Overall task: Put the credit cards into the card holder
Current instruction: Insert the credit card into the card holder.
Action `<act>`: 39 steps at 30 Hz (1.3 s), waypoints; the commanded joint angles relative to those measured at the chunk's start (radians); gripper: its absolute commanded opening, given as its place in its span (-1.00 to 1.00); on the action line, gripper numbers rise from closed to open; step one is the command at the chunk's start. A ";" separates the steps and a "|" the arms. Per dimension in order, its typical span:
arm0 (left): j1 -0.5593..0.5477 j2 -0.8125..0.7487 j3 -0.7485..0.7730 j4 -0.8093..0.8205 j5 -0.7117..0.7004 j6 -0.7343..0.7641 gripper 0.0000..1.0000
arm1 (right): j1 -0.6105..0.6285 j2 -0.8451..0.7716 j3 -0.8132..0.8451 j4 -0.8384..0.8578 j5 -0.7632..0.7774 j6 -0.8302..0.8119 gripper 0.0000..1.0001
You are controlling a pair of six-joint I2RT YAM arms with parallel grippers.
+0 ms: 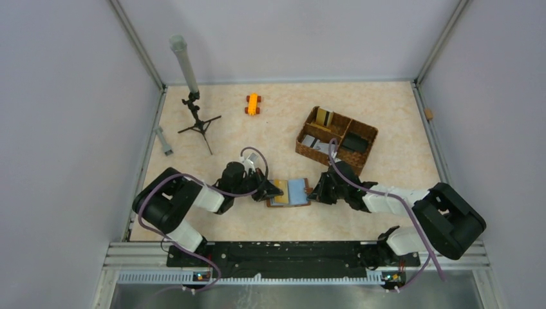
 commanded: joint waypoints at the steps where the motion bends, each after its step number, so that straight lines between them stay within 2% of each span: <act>1: -0.011 0.024 0.008 0.076 -0.029 -0.022 -1.00 | 0.017 0.019 0.019 -0.055 0.055 -0.018 -1.00; 39: -0.077 0.194 -0.031 0.298 -0.107 -0.130 -1.00 | 0.043 0.041 0.044 -0.069 0.078 -0.020 -1.00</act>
